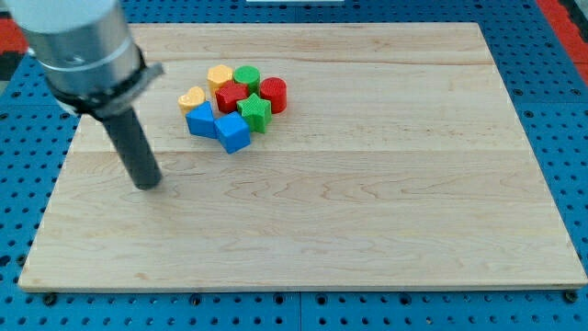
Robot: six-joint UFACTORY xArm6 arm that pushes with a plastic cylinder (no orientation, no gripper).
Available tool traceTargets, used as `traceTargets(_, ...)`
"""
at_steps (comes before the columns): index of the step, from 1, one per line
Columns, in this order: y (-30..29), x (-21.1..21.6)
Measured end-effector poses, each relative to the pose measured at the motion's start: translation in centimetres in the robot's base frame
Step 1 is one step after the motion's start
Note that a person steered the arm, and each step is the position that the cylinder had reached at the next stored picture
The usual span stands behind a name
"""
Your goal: Place the blue cube and the yellow heart parallel to each other
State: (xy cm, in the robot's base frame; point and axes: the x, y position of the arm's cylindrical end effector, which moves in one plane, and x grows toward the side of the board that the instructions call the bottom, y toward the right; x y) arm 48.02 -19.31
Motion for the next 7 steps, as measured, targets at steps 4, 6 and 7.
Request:
traceTargets(4, 10.5, -8.0)
traceTargets(6, 16.3, -3.0)
traceTargets(7, 15.3, -2.6)
